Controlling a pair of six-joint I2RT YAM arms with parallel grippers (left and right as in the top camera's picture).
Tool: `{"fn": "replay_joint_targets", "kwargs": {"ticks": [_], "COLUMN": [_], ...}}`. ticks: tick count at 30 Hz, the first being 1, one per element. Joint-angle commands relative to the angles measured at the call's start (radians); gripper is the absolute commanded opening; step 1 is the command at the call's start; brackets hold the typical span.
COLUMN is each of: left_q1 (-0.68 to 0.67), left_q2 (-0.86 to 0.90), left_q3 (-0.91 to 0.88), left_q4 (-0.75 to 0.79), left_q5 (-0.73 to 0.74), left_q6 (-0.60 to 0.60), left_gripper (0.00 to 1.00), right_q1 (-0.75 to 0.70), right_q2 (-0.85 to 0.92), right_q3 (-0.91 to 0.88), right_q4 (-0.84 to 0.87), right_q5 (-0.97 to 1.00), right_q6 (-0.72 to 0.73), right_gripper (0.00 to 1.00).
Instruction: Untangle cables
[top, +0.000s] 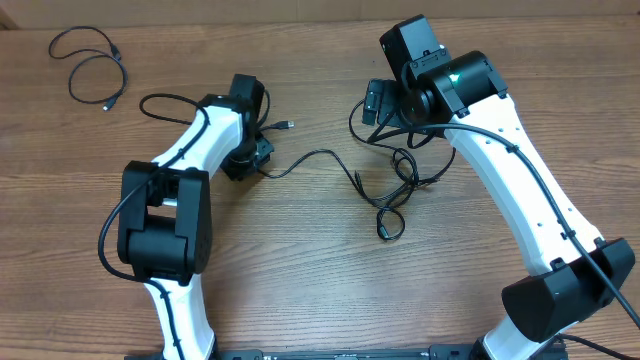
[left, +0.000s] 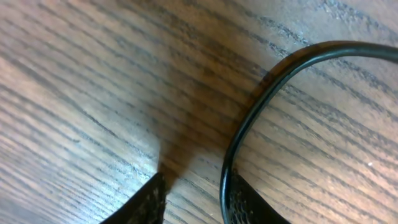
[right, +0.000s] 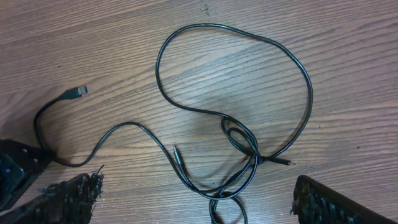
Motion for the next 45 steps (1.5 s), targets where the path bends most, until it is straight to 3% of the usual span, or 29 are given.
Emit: {"fn": "replay_joint_targets", "kwargs": {"ticks": [1,6,9,17,25,30,33,34,45], "left_q1": [0.038,0.052,0.037,-0.011,-0.010,-0.006,0.007,0.014,0.035], "left_q2": [0.050,0.003,-0.005,0.026,0.065,0.111,0.116,0.115,0.035], "left_q3": [0.023,0.081,0.091,0.068,0.047,0.045,0.047,0.050,0.411], "left_q4": [-0.018,-0.065,-0.017,-0.028,-0.024,-0.030,-0.048,-0.059,-0.371], "left_q5": [0.152,0.188,0.180,0.002,-0.004,0.000,0.000,0.000,0.008], "left_q6": [0.146,0.146,0.138,0.059,0.052,0.061,0.079,0.092,0.146], "left_gripper": [0.39,0.41,0.47,0.49,0.48,0.36,0.09,0.04,0.04], "right_q1": [-0.002,-0.002,-0.002,-0.002,-0.002,-0.002,-0.002,-0.002,-0.002], "right_q2": [-0.003,-0.003,-0.003,-0.003,-0.003,-0.003,-0.003,-0.003,-0.003], "right_q3": [-0.006,-0.006,-0.006,-0.006,-0.006,-0.006,-0.006,-0.006,-0.006], "right_q4": [0.006,0.010,0.021,0.019,0.010,0.005,-0.003,-0.002,0.016], "right_q5": [-0.001,-0.001,-0.001,-0.001,-0.001,-0.001,0.000,0.000,0.000], "right_q6": [-0.003,-0.003,-0.003,-0.003,-0.003,-0.003,-0.003,-0.003,-0.003], "right_gripper": [1.00,1.00,1.00,1.00,1.00,1.00,1.00,1.00,1.00]}}
